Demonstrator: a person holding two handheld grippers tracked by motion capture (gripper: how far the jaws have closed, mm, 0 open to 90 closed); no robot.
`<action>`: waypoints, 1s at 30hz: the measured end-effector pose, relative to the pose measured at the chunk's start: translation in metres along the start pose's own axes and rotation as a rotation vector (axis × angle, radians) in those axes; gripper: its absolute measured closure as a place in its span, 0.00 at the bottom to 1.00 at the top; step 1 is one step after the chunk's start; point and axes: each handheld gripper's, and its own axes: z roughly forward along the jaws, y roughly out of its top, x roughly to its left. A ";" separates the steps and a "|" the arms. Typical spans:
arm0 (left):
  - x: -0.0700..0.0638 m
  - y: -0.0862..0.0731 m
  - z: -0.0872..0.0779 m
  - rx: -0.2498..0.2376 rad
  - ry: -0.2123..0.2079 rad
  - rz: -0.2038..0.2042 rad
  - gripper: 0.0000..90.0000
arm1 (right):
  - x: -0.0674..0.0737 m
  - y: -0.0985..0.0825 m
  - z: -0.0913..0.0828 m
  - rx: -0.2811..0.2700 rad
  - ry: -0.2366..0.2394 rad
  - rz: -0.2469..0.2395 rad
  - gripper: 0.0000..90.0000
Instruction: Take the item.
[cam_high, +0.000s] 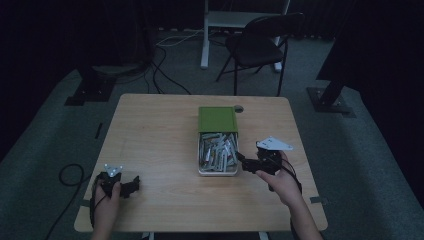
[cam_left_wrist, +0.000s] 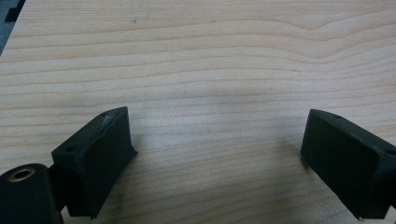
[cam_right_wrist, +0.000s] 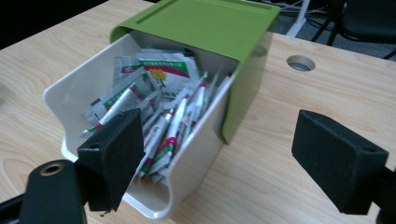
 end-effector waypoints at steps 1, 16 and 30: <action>0.000 0.000 0.000 0.000 0.000 0.000 0.11 | 0.002 0.001 0.001 0.000 0.005 -0.006 0.18; 0.000 0.000 0.000 -0.001 0.000 -0.001 0.11 | 0.030 0.009 0.016 -0.012 0.066 -0.029 0.22; 0.000 0.000 0.000 0.000 0.000 0.000 0.11 | 0.053 0.005 0.032 0.027 0.114 -0.041 0.35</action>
